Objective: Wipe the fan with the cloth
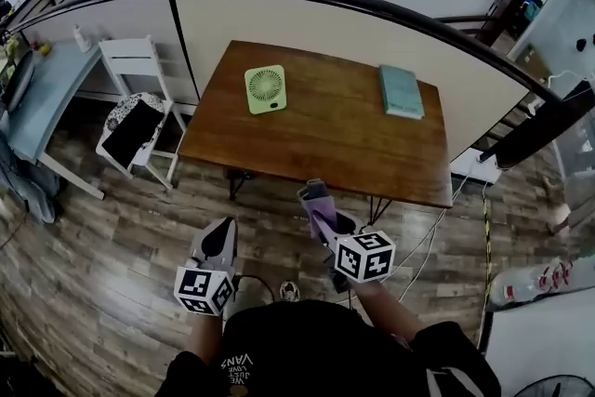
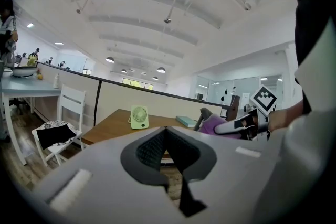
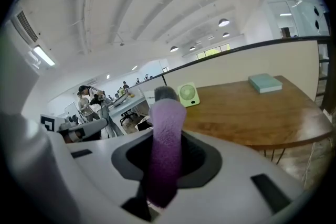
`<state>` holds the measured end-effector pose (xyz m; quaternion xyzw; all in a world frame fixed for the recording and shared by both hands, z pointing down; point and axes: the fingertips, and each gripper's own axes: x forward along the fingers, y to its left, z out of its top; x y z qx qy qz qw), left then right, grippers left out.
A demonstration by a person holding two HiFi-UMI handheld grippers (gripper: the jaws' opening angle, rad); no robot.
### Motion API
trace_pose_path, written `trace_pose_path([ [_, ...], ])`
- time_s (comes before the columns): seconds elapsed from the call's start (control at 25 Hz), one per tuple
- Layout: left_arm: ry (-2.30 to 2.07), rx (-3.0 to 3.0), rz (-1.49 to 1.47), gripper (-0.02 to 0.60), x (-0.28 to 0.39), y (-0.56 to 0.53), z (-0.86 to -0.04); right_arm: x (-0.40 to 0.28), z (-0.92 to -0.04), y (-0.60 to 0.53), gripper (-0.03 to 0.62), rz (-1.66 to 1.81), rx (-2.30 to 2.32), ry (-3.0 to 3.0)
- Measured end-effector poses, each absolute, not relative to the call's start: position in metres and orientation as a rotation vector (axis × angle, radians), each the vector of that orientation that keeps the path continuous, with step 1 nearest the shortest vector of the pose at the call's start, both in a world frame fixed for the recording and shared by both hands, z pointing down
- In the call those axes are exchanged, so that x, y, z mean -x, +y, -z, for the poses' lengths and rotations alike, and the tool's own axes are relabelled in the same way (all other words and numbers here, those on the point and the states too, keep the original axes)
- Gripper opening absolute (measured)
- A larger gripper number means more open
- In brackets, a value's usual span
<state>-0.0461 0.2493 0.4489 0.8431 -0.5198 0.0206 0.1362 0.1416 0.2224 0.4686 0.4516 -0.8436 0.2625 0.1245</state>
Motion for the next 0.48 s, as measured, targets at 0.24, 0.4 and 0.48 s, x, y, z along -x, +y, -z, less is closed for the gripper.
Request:
trace_pose_path([
  [0.24, -1.536, -2.396, -0.076, 0.011, 0.039, 0.238, -0.457, -0.147, -0.476, 0.199, 0.098, -0.786, -1.269, -2.476],
  [0.4, -1.554, -2.378, -0.08, 0.011, 0.048, 0.223, -0.463, -0.139, -0.483, 0.183, 0.098, -0.807, -1.242, -2.476],
  [0.48, -1.547, -2.374, -0.075, 0.011, 0.052, 0.208, -0.464, -0.132, -0.485, 0.172, 0.098, -0.815, -1.238, -2.475],
])
